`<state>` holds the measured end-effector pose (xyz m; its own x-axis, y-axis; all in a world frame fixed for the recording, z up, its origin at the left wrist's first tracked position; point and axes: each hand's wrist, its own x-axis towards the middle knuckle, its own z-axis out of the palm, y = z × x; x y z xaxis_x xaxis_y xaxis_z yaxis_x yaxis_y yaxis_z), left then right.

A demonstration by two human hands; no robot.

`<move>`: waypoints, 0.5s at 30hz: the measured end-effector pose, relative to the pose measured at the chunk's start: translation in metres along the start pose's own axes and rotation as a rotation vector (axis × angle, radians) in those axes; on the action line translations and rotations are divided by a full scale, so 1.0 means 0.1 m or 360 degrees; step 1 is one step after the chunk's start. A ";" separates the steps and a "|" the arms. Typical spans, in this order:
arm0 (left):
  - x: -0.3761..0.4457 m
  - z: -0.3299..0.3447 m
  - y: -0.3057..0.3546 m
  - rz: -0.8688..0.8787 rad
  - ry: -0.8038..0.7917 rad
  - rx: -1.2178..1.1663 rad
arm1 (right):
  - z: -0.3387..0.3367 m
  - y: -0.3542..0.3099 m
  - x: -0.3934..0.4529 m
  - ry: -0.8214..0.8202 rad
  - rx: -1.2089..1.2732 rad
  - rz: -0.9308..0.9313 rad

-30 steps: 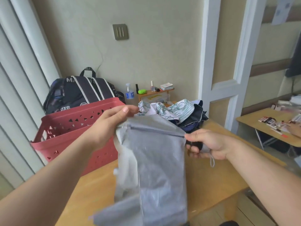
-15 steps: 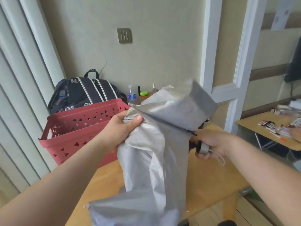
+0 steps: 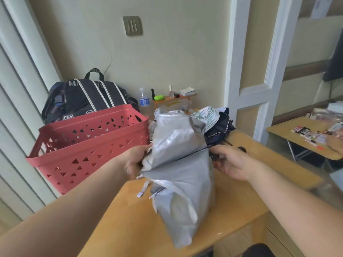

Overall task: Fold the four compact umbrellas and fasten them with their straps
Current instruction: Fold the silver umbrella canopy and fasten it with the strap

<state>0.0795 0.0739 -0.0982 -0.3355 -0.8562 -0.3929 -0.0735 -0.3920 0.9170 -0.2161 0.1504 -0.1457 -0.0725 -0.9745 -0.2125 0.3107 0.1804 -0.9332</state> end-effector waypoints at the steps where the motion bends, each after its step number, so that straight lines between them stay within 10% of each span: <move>1: -0.04 0.07 -0.04 -0.0027 -0.0119 -0.0050 | -0.01 0.08 0.06 0.0080 0.0049 -0.0009; 15: -0.13 0.16 0.72 0.0909 0.0008 0.0047 | 0.13 -0.80 -0.07 0.0027 0.0115 -0.0756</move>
<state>0.0638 0.0617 -0.0256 -0.3253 -0.9311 0.1652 0.0918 0.1428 0.9855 -0.2276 0.1412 -0.0661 -0.2376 -0.9444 0.2272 0.3043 -0.2945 -0.9059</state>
